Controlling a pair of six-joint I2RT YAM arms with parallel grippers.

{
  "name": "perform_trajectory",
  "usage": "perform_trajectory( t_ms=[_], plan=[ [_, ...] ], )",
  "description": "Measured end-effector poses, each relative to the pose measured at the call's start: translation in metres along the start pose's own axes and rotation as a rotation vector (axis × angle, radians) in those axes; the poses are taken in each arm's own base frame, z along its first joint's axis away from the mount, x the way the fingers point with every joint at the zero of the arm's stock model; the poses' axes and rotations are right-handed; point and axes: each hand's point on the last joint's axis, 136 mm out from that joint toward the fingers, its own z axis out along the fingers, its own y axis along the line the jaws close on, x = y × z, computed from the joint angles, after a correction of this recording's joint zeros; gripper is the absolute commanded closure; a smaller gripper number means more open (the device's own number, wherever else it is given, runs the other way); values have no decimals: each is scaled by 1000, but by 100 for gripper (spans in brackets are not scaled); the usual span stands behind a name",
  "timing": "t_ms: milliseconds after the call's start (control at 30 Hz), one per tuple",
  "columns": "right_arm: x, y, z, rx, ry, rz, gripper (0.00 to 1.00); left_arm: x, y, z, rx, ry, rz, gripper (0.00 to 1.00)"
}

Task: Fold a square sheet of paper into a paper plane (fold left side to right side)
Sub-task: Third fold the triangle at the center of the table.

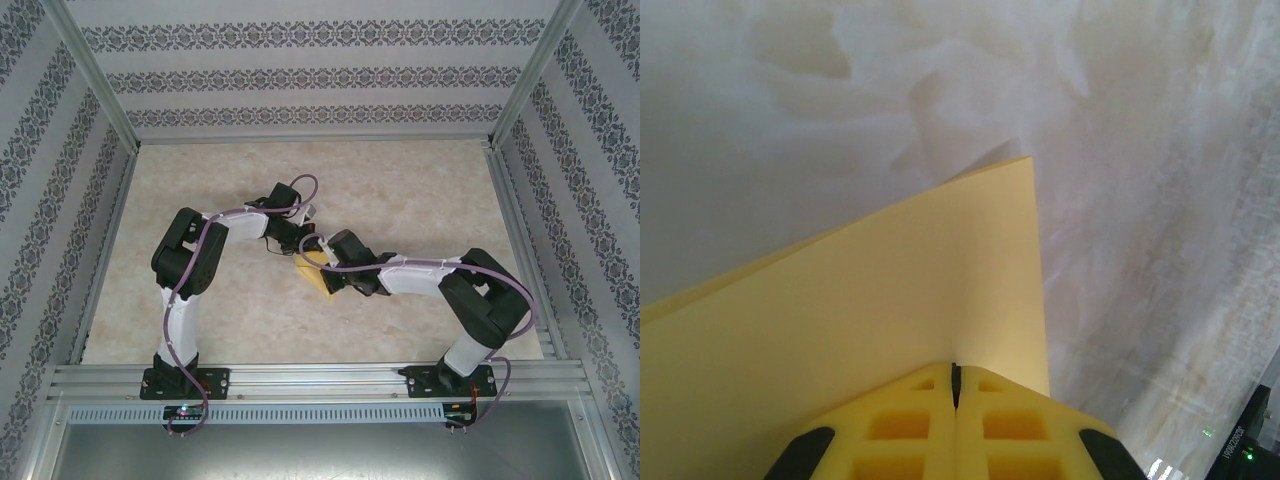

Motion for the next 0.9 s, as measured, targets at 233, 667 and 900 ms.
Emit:
perform_trajectory(
  t_ms=[233,667,900],
  plan=[
    [-4,-8,0,5,-2,33,100,0,0,0,0,0,0,97],
    [-3,-9,5,-4,13,42,100,0,0,0,0,0,0,97],
    [2,-10,8,-2,33,60,100,0,0,0,-1,0,0,91]
  ],
)
